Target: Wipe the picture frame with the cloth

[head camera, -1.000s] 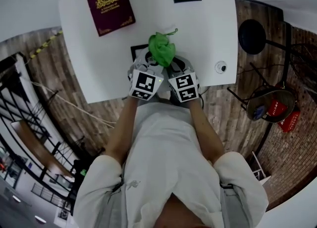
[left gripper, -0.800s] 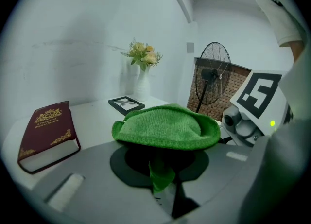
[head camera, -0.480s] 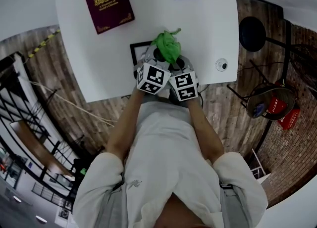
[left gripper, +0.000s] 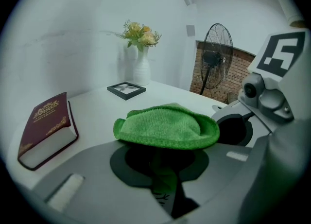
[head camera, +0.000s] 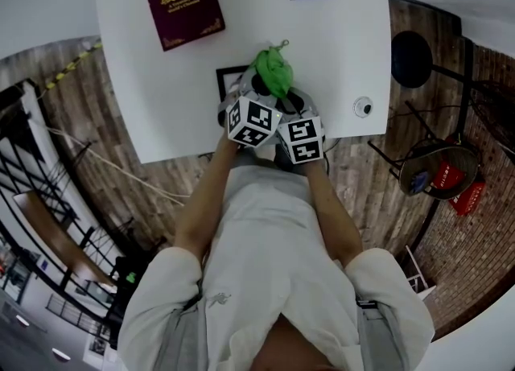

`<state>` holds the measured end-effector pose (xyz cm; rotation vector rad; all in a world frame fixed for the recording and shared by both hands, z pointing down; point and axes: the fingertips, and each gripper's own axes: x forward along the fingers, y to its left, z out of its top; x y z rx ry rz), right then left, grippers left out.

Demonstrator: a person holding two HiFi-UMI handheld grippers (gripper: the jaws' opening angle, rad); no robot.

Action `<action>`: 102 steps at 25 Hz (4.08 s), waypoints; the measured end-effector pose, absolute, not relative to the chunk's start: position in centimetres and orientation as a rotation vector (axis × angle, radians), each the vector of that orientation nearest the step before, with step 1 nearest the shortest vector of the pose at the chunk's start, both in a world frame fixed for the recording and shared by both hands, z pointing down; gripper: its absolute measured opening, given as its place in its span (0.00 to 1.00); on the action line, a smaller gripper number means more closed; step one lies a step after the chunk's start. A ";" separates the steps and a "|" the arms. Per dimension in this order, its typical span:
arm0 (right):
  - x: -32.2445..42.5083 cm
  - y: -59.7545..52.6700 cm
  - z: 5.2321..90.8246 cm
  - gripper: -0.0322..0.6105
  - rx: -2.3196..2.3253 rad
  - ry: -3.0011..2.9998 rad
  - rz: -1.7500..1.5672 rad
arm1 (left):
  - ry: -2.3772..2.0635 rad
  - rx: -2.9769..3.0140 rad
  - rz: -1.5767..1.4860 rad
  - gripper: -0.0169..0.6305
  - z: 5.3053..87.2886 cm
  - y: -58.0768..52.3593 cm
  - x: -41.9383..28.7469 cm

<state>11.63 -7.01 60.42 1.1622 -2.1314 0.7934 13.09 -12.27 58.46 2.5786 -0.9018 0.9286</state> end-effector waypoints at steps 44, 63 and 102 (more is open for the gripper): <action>12.1 -7.0 60.8 0.16 1.224 -2.082 0.798 | -1.158 2.395 0.990 0.16 58.2 -12.1 -0.5; 12.1 -5.3 60.4 0.21 1.227 -2.071 0.838 | -1.255 2.426 0.900 0.16 52.8 -12.6 -2.3; 11.6 -5.2 60.7 0.20 1.247 -2.101 0.865 | -0.698 2.660 0.977 0.16 58.4 -9.7 14.0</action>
